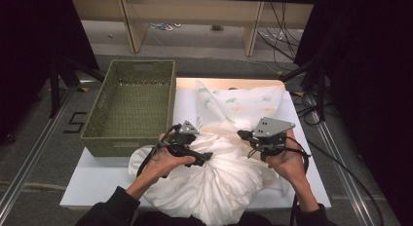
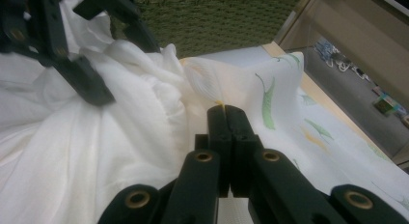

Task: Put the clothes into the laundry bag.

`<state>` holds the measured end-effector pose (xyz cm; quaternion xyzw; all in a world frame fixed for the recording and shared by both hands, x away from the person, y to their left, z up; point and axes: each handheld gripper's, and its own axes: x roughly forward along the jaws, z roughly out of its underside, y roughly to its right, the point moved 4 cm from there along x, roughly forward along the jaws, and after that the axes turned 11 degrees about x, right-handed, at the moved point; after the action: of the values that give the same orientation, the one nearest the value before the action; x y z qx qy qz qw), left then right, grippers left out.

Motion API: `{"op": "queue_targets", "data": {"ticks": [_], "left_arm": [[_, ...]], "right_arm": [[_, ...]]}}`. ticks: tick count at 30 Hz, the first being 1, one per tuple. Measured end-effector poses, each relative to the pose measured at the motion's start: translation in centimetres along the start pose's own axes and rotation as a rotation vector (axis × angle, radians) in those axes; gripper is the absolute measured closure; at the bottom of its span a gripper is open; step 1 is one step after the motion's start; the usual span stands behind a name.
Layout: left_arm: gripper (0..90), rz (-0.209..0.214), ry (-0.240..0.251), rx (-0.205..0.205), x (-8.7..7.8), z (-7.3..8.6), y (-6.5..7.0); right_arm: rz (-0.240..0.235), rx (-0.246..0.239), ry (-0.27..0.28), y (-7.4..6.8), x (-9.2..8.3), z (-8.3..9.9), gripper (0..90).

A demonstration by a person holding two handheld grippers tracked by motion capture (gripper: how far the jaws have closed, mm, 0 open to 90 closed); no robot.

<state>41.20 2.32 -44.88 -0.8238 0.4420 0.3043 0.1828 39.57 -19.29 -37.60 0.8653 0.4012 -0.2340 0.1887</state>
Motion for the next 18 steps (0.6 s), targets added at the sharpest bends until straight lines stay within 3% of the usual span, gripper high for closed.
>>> {"op": "queue_targets", "data": {"ticks": [2, 3, 4, 6, 10, 12, 14, 15, 17, 18], "left_arm": [[23.0, 0.060, -0.012, -0.010, 0.9, 0.4, 0.3], [39.5, 0.095, -0.011, 0.005, 1.0, 0.4, 0.6], [51.6, 0.109, 0.012, 0.006, 1.1, 0.4, 1.0], [67.2, 0.088, 0.058, 0.057, 0.7, -0.2, 2.0], [74.2, 0.153, 0.145, 0.048, 0.0, -2.6, 4.3], [75.3, 0.163, 0.178, 0.051, 0.3, -4.0, 5.1], [75.5, 0.130, 0.175, 0.092, 0.8, -5.2, 5.8], [75.5, 0.109, 0.175, 0.086, 1.2, -5.7, 5.6], [75.5, 0.060, 0.163, 0.074, 2.3, -6.3, 4.5], [75.3, 0.016, 0.151, 0.075, 3.0, -6.4, 3.7]], "right_arm": [[0.002, 0.001, -0.001, 0.0, 0.1, 0.0, 90.0], [0.002, -0.001, -0.001, 0.0, 0.1, 0.0, 90.0], [0.002, -0.001, -0.001, 0.0, 0.1, 0.0, 90.0], [0.003, 0.002, -0.004, 0.0, 0.0, 0.1, 90.0], [0.006, -0.003, 0.007, -0.1, 0.0, -0.1, 90.0], [-0.001, -0.009, 0.013, -0.3, 0.0, -0.3, 90.0], [0.004, -0.016, 0.022, -0.4, -0.4, -0.6, 90.0], [0.006, -0.017, 0.028, -0.4, -0.7, -0.7, 90.0], [0.019, -0.010, 0.040, -0.2, -1.3, -0.8, 90.0], [0.030, -0.011, 0.048, 0.0, -1.6, -0.8, 90.0]]}}
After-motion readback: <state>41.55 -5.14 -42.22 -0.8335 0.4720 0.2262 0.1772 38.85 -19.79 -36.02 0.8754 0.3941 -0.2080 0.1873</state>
